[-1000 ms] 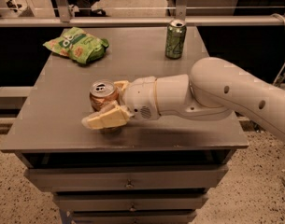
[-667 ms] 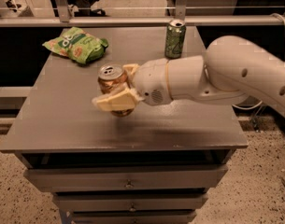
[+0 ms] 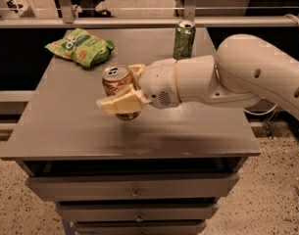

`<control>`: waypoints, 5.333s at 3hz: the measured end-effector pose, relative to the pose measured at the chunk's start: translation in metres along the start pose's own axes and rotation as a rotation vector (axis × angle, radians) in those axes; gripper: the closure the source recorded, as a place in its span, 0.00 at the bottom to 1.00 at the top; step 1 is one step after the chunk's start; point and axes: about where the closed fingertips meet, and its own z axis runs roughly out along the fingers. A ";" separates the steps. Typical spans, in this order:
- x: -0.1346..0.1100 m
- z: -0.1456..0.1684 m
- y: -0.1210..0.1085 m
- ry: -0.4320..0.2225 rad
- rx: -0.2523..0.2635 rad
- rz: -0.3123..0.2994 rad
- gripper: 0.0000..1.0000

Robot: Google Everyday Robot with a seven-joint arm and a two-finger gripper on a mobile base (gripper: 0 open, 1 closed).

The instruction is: Move orange can near green rice chip bag

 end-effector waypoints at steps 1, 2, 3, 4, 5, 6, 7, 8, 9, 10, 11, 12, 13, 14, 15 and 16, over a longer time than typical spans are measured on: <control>0.001 0.019 -0.012 -0.014 0.005 -0.007 1.00; 0.001 0.052 -0.053 -0.030 0.027 -0.024 1.00; -0.007 0.091 -0.099 -0.058 0.039 -0.053 1.00; -0.016 0.124 -0.135 -0.106 0.055 -0.071 1.00; -0.020 0.145 -0.162 -0.132 0.080 -0.084 1.00; -0.018 0.154 -0.183 -0.146 0.117 -0.101 1.00; -0.017 0.153 -0.201 -0.154 0.155 -0.129 0.84; -0.016 0.147 -0.214 -0.157 0.191 -0.154 0.59; -0.015 0.142 -0.225 -0.154 0.218 -0.167 0.36; -0.006 0.140 -0.235 -0.147 0.239 -0.157 0.13; 0.002 0.138 -0.242 -0.140 0.252 -0.146 0.00; 0.005 0.133 -0.245 -0.133 0.265 -0.146 0.00; 0.006 0.105 -0.245 -0.114 0.305 -0.152 0.00; 0.004 0.060 -0.236 -0.116 0.331 -0.155 0.00; 0.002 0.002 -0.221 -0.128 0.349 -0.156 0.00; -0.003 -0.059 -0.203 -0.175 0.336 -0.173 0.00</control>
Offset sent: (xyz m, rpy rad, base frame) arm 0.1297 0.0771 -0.0221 0.0403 -0.0803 -0.0166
